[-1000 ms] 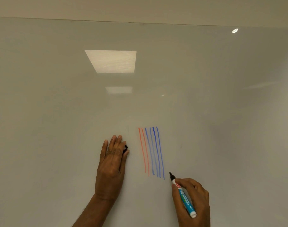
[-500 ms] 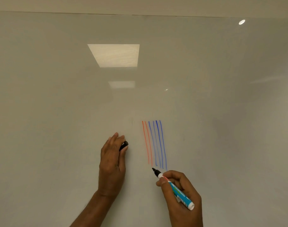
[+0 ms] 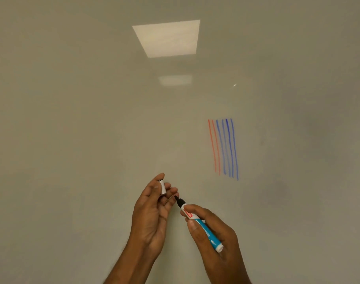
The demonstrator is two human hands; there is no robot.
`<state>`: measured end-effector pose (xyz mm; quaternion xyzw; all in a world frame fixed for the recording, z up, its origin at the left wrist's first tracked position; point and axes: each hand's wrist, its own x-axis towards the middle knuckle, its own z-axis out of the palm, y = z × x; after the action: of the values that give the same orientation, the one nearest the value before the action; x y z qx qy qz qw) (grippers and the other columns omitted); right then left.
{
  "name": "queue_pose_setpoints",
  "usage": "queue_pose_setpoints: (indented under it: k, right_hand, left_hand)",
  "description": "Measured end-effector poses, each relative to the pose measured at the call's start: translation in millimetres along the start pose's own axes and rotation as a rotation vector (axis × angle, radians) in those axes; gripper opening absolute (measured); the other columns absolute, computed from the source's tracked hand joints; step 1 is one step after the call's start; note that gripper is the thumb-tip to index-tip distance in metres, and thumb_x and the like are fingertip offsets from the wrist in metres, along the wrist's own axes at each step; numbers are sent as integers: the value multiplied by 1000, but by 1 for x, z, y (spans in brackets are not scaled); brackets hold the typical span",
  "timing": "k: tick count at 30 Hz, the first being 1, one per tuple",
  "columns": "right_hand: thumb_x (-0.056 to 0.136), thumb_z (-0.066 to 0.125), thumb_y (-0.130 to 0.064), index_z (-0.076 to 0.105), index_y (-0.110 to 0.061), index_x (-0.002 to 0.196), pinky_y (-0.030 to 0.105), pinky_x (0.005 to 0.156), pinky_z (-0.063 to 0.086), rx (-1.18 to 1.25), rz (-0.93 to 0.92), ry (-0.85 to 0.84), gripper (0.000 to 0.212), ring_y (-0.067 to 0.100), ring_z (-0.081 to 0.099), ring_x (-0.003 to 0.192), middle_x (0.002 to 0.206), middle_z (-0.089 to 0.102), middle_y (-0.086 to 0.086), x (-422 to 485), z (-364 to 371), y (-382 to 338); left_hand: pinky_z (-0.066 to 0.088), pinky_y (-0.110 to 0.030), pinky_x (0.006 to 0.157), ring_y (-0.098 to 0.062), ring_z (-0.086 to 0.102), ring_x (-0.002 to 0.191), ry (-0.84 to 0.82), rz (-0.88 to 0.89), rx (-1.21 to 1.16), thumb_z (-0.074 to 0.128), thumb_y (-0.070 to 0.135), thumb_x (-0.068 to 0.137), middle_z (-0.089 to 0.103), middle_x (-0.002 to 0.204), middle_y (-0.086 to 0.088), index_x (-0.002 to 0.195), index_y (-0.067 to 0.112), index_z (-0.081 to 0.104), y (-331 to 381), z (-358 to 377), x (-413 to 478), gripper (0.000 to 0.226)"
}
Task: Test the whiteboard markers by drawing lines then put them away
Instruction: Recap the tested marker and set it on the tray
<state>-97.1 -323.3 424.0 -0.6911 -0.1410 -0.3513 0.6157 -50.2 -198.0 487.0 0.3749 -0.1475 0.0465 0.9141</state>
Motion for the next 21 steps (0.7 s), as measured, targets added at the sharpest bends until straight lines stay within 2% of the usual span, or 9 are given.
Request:
queue_pose_setpoints:
  k: [3, 5, 7, 9, 11, 14, 17, 19, 21]
  right_hand:
    - [35, 59, -99, 56, -26, 112, 30, 108, 44, 7, 74, -43, 106, 9, 63, 105, 108, 63, -17, -6, 10, 0]
    - [25, 48, -105, 52, -33, 106, 19, 102, 44, -12, 141, -40, 108, -2, 64, 94, 102, 61, -34, -10, 14, -2]
    - [27, 41, -108, 49, -38, 106, 8, 95, 45, -44, 119, -44, 105, -11, 63, 89, 96, 56, -47, -14, 17, -2]
    - [19, 38, -108, 45, -33, 112, 17, 100, 44, -38, 176, -29, 119, -6, 59, 90, 102, 53, -33, -17, 18, 0]
    - [22, 36, -108, 45, -30, 116, 28, 105, 44, -70, 179, -29, 123, -1, 56, 96, 109, 50, -24, -19, 19, 6]
    - [53, 42, -102, 55, -33, 110, 28, 98, 52, -105, 34, 10, 91, 0, 65, 94, 107, 60, -22, -26, 21, 15]
    - [82, 46, -81, 66, -43, 112, 23, 92, 56, -126, -69, 54, 52, -1, 65, 103, 108, 68, -21, -34, 21, 17]
    - [91, 45, -70, 62, -45, 121, 23, 90, 56, -143, -117, 63, 44, 3, 65, 106, 110, 68, -21, -38, 22, 16]
    - [92, 43, -70, 53, -57, 125, 20, 90, 55, -136, -132, 70, 37, 0, 64, 107, 113, 64, -28, -41, 24, 15]
  left_hand:
    - [64, -33, 71, -25, 76, 82, 34, -122, -191, 56, 9, 101, 74, 93, -17, 119, 2, 66, 2, -4, -7, 22]
    - [65, -34, 71, -28, 77, 84, 58, -163, -233, 57, 9, 100, 74, 101, -23, 118, 0, 66, 1, -8, -12, 22]
    - [65, -35, 69, -32, 77, 88, 67, -191, -260, 57, 8, 100, 73, 109, -27, 118, -1, 65, -1, -10, -18, 21]
    - [65, -36, 68, -34, 77, 92, 59, -213, -267, 58, 7, 99, 72, 112, -28, 118, -2, 65, -2, -12, -23, 21]
    - [65, -37, 69, -35, 77, 92, 45, -227, -255, 58, 6, 99, 72, 110, -28, 117, -2, 64, -5, -11, -29, 21]
    - [65, -37, 73, -34, 77, 93, 32, -237, -225, 56, 8, 101, 74, 103, -27, 119, -2, 64, -9, -12, -38, 22]
    - [65, -35, 73, -33, 76, 96, 32, -230, -205, 52, 8, 103, 75, 97, -24, 122, 0, 64, -14, -13, -47, 24]
    - [64, -34, 70, -33, 76, 96, 58, -222, -201, 52, 9, 104, 75, 95, -23, 124, 1, 64, -19, -15, -52, 25]
    - [64, -34, 71, -35, 76, 98, 84, -216, -192, 51, 11, 105, 74, 96, -24, 126, 2, 64, -23, -17, -56, 26]
